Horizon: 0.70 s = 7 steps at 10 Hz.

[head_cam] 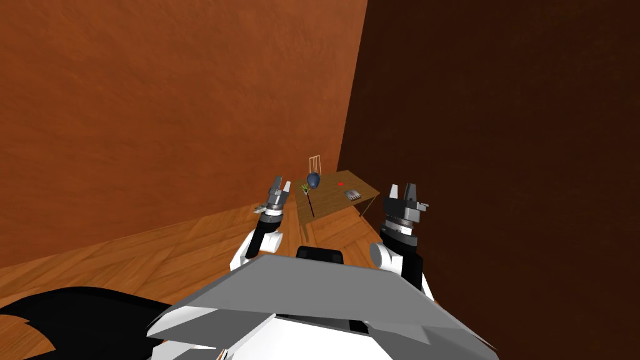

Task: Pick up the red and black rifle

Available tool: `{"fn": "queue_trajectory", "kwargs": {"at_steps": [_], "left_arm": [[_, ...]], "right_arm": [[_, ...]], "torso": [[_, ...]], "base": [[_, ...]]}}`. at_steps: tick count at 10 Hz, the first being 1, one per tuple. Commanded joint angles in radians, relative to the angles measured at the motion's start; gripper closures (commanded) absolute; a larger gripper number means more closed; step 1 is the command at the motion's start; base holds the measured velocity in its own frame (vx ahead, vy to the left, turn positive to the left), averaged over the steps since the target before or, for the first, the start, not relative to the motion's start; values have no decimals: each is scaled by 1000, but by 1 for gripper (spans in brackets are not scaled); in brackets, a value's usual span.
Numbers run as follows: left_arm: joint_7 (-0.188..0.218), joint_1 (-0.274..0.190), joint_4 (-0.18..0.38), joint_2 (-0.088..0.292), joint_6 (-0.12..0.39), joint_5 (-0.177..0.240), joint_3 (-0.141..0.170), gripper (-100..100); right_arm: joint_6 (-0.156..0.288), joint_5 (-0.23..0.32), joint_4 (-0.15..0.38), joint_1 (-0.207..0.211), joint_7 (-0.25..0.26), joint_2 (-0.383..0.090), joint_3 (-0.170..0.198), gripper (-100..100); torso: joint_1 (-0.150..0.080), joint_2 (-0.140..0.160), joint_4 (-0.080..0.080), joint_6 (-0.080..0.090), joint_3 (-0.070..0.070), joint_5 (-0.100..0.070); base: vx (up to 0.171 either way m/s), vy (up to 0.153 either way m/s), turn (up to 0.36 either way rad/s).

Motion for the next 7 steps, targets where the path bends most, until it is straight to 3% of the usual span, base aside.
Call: {"fn": "queue_trajectory", "kwargs": {"at_steps": [1,4,5,7], "left_arm": [[35,-6,17,46,12,18,-24,-100],[123,-23,67,140,59,69,-98,-100],[132,-23,67,152,59,69,-98,-100],[195,-32,110,218,96,106,-152,-100]], "right_arm": [[0,0,0,0,0,0,0,0],[0,0,0,0,0,0,0,0],[0,0,0,0,0,0,0,0],[0,0,0,0,0,0,0,0]], "torso": [[0,0,0,0,0,0],[-2,1,0,0,0,0],[-2,2,0,1,1,-1],[-2,0,0,0,0,0]], "base": [[-77,-29,-122],[-113,-50,-247],[-99,-52,-80],[-91,-64,-230]]}}
